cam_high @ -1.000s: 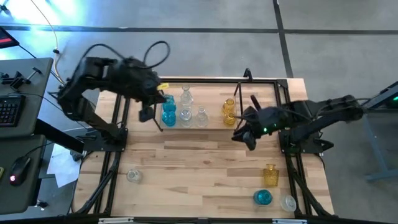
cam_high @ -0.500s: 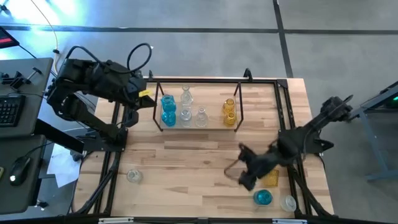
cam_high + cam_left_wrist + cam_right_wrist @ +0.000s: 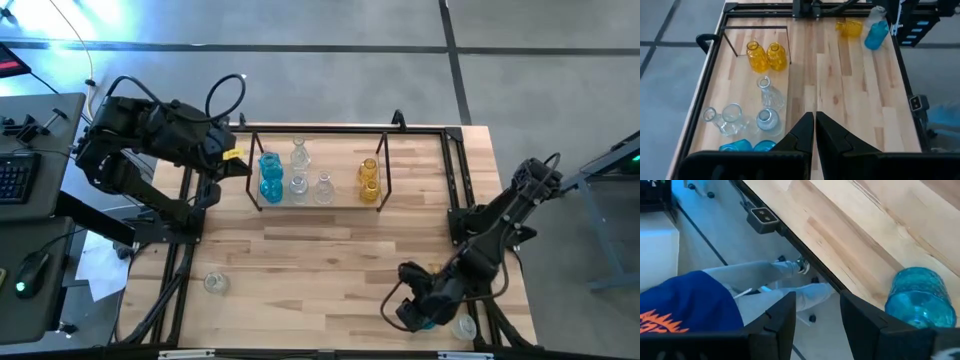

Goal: Sort vases onto shelf
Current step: Put the blue vase on the shelf aligned with the other blue vases

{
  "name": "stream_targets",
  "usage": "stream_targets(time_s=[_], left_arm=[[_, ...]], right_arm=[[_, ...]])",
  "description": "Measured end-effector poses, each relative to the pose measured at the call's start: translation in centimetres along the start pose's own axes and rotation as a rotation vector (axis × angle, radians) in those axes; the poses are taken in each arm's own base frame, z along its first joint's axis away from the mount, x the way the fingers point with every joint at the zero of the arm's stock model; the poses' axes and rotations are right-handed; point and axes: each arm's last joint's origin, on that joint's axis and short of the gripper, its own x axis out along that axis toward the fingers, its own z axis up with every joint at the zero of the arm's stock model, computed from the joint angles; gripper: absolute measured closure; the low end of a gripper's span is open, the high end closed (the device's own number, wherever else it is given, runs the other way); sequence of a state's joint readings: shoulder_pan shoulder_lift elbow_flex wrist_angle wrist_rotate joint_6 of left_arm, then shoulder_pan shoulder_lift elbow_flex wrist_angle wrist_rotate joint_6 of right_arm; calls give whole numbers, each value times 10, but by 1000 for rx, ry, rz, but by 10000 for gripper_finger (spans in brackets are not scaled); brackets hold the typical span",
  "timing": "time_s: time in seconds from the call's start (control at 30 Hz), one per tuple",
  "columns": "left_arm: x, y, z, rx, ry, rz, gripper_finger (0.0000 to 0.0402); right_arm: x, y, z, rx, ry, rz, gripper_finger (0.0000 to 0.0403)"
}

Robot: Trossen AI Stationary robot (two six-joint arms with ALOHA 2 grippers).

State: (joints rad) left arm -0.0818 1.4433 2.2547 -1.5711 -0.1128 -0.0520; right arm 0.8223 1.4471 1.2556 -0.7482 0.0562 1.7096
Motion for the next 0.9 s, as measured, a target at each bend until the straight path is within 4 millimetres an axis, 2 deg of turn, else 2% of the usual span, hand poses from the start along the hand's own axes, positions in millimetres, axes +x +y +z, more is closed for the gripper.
stream_targets(time_s=[0.1,0.27,0.43,0.73,0.9], left_arm=[[0,0,0,19,0,1,392],[0,0,0,-49,0,2,392],[0,0,0,-77,0,2,392],[20,0,8,-129,37,96,392],[38,-1,14,-198,71,129,392]], right_arm=[[0,-5,-2,-8,0,-43,267],[-2,-16,-8,-67,39,-158,267],[-3,-20,-15,-227,111,-181,267],[-8,-21,-22,-535,111,-192,267],[-9,-23,-20,-523,119,-216,267]])
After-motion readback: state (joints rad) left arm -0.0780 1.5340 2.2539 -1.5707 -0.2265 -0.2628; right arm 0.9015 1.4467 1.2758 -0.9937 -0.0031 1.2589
